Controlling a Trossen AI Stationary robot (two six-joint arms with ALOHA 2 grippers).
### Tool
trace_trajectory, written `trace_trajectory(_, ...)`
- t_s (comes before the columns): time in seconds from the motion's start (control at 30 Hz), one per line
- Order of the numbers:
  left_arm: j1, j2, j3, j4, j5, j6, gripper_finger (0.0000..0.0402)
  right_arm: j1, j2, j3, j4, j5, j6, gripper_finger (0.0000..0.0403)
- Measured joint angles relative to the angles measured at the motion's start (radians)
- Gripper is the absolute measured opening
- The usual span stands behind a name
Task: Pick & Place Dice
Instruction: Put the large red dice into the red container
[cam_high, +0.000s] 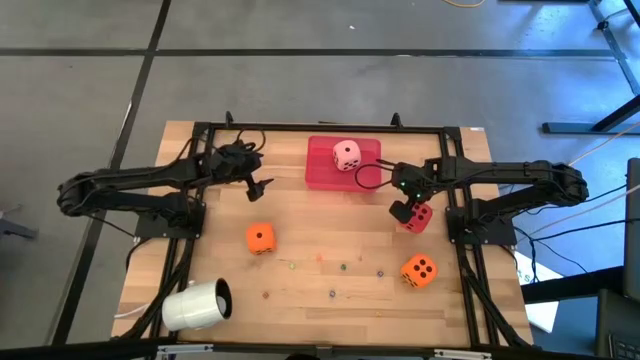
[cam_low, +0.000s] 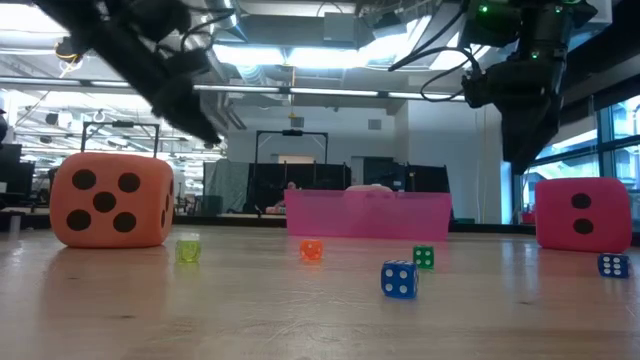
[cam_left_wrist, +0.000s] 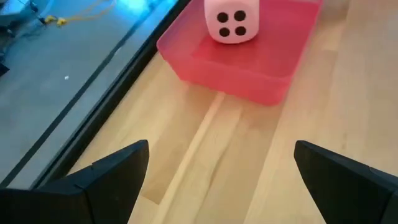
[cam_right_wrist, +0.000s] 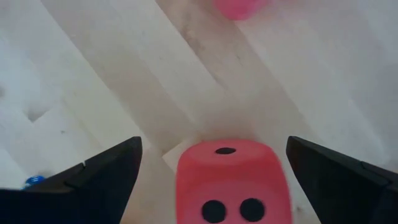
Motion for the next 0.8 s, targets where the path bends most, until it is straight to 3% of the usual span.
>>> trace_trajectory(0.23, -0.026, -0.040, -0.154, 0.308, 0.035, 0.118, 0.0398, 0.000, 0.000, 0.000, -0.002, 0.036, -0.042, 0.0400)
trace_trajectory(0.7, -0.103, -0.117, -0.239, 0.352, 0.041, 0.078, 0.0398, 0.013, 0.000, 0.000, -0.002, 0.091, -0.062, 0.0400)
trace_trajectory(0.8, -0.106, -0.117, -0.239, 0.359, 0.038, 0.076, 0.0398, 0.025, 0.000, 0.000, -0.002, 0.057, -0.058, 0.0400)
